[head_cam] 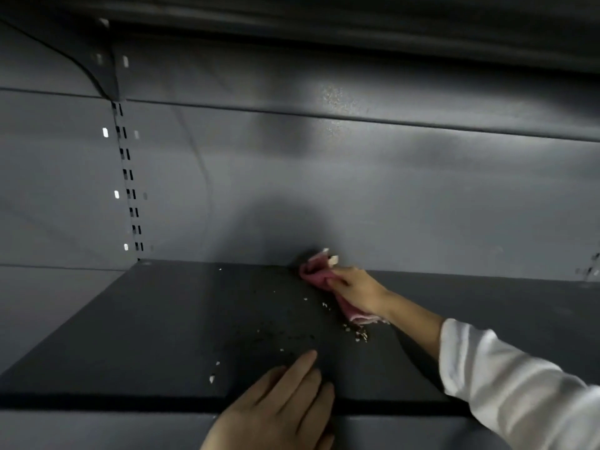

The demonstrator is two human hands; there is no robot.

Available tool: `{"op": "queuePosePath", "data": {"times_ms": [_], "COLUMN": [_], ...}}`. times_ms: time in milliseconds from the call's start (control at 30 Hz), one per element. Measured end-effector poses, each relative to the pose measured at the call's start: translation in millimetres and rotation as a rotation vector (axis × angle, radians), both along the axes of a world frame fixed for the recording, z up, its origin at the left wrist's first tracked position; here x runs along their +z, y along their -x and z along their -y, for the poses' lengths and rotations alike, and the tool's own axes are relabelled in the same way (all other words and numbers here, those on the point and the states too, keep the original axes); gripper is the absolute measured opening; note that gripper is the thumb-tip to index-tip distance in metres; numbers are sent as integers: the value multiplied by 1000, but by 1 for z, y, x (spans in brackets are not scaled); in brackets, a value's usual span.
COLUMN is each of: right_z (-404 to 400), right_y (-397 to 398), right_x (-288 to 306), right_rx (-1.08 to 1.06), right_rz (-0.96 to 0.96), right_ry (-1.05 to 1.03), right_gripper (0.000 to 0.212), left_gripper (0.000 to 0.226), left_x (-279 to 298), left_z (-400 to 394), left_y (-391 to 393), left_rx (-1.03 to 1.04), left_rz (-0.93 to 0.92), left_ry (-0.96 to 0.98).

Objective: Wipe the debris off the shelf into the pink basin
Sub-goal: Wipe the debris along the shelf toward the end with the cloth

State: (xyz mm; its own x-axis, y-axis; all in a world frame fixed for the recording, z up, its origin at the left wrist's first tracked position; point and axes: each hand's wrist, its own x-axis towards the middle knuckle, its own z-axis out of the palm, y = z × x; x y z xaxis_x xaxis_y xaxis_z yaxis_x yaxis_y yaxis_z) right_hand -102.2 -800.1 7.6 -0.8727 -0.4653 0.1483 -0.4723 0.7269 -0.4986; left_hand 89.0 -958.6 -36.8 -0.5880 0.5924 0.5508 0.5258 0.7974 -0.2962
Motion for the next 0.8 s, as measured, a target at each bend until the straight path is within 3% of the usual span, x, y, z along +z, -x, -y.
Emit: {"op": "queuePosePath", "data": {"times_ms": [67,167,300,367,433,500,567,800], "right_z": [5,0,-59,-106,-154,-194,-212,-109], "right_y": [-8,-23,-41,-52,-65,-71,-73,-96], "right_x": [1,8,31,40,38,24,8,0], "right_rx": [61,88,-62,-106,-267,-506,-618,-555], "right_rz": [40,99,101,85,42,-40,9,31], "right_ry": [31,185,415,432,374,189,48,-50], "right_gripper": [26,23,26,32,33,31,32,38], "left_gripper": [71,69,54,61,65,63,61,63], "left_x": [1,2,6,6,7,7,5,4], "left_z": [0,0,8,14,23,35,40,37], "left_y": [-1,-2,-4,-6,-9,-11,-13,-13], "left_rx": [22,-10,-42,-32,-18,-20,-27,-52], "left_rz": [-11,-77,-90,-85,-84,-77,-77,-86], "left_ry": [-14,2,4,-19,-43,-49,-47,-1]}}
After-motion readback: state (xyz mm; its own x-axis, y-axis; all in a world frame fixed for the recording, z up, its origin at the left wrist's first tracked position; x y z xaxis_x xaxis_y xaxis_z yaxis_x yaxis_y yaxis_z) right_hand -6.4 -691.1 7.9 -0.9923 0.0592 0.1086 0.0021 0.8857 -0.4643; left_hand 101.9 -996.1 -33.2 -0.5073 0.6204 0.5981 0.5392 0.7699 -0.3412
